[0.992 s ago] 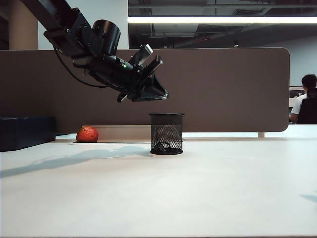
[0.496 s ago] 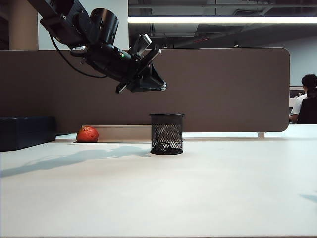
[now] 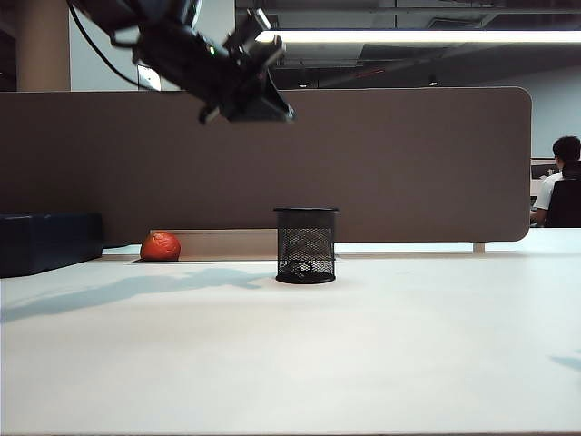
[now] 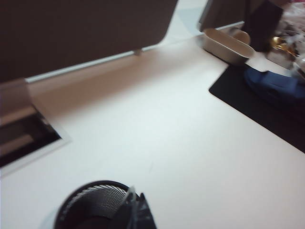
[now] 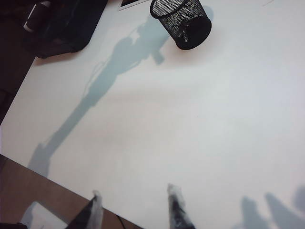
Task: Pick up a bunch of keys from the table, then put them into the black basket.
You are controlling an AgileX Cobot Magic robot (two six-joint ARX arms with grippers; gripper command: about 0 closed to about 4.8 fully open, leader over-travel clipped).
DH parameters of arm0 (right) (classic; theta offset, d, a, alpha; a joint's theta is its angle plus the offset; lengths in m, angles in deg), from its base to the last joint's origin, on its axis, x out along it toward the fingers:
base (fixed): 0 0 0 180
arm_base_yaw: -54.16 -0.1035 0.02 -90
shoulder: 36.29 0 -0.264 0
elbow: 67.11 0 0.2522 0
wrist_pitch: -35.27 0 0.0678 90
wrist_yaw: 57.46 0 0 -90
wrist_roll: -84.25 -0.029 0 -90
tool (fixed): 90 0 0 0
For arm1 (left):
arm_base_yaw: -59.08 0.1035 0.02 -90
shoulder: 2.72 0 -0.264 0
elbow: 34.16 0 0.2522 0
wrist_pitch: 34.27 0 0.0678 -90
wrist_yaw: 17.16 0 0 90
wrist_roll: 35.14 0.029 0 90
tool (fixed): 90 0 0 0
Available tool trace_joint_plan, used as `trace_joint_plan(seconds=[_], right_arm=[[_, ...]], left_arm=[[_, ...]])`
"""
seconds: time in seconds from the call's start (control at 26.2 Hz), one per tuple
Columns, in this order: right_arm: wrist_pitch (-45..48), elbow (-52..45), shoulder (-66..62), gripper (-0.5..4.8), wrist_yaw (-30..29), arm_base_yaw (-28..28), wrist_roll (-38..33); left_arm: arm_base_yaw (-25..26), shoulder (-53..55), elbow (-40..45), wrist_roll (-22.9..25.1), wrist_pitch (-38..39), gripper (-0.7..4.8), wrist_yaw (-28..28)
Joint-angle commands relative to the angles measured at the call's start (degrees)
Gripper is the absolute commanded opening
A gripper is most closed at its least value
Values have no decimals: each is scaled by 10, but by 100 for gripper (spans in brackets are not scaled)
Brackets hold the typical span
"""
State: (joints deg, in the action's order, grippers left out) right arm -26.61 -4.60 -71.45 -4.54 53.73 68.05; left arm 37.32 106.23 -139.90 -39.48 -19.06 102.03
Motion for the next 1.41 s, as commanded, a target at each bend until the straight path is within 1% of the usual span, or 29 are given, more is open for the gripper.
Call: trace_joint_plan(seconds=[0.04,0.11,0.19,0.23,0.27,0.38,0.65,0.69,0.8,0.84,1.03,1.14,1.22,1.34,1.41], right_arm=[[4,2,1,179,1,0,34],[5,2,1,179,2,0,57],[7,2,1,179,14,0,70],[11,2,1,165,36,0,75],[17,2,2,150,47,0,75],[31,2,2,144,58,0,75],[69,2,2,143,76,0,75],[69,2,2,138,76,0,75],[69,2,2,90,77,0,75],[70,2,2,82,78,0,75],[82,2,3,83,96,0,75],[94,2,9,80,104,0,75],[103,2,15,80,105,0,75],[116,2,16,77,116,0,75],[125,2,16,39,137,0,79]], left_arm=[[0,-37,-2,49,26,-6,-46],[0,-65,-2,84,47,-6,-74],[0,-91,-2,100,60,-6,-104],[1,-114,-2,102,67,-6,-134],[2,-133,-2,112,72,-6,-150],[5,-165,-2,139,79,-6,-167],[12,-232,-1,144,108,-6,-224],[16,-238,-1,143,111,-6,-226],[20,-255,-1,140,123,-6,-232],[22,-260,-1,140,130,-6,-232],[28,-290,12,144,144,-6,-242],[40,-325,50,144,143,-6,-242],[64,-369,101,145,141,-6,-238],[91,-401,135,144,139,-6,-227],[112,-425,155,138,139,-6,-223]])
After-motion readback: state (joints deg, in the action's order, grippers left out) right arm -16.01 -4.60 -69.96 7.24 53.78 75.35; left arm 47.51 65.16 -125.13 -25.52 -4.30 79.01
